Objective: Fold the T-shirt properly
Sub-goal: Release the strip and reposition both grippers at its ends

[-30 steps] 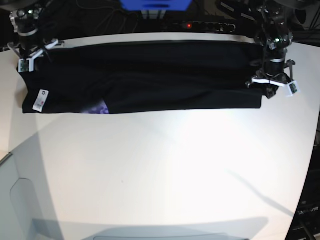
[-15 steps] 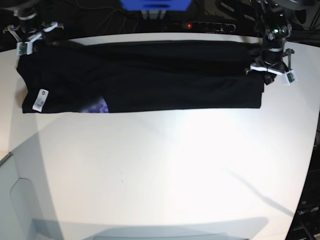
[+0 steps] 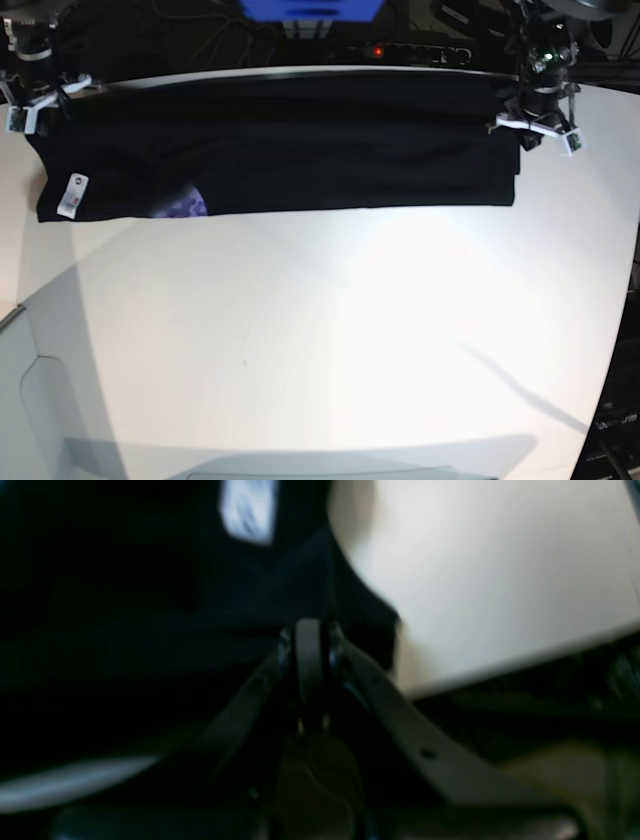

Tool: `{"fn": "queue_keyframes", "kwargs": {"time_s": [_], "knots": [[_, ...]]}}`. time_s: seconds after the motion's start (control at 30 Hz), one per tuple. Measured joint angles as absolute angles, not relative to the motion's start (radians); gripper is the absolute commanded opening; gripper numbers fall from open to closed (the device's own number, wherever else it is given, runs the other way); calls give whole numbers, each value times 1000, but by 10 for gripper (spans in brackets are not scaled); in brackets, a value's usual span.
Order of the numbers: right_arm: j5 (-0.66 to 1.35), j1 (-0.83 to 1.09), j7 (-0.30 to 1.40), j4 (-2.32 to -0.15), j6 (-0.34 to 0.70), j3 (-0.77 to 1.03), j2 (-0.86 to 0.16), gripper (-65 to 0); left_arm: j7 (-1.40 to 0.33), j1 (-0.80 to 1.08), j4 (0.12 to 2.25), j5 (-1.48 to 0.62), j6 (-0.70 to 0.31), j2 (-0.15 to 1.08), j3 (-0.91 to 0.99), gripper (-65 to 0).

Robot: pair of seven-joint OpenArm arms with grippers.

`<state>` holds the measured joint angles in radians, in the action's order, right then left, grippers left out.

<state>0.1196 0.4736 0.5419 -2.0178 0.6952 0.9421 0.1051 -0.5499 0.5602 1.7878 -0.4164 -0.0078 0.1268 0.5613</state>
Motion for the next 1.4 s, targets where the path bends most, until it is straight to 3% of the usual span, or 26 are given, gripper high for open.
{"fn": "queue_keyframes", "kwargs": {"time_s": [0.37,0.7,1.03,1.27,1.4], "knots": [[205,363,550,-2011,695,978,102,-650,-546,559,1751,-417,-9,121,561,-649],[12,247,541,-1695,702,951,22,-650,-545,562,1750,-416,-11,121,561,-649],[-41,200,551,-1624,702,962,-38,-400,-542,562,1747,-412,-10,104,554,-649],[58,265,548,-1927,699,976,57,-386,-541,561,1747,-410,-7,99,554,-649],[74,361,557,-1970,700,868,110,-386,-540,559,1747,-410,-7,96,554,-649]]}}
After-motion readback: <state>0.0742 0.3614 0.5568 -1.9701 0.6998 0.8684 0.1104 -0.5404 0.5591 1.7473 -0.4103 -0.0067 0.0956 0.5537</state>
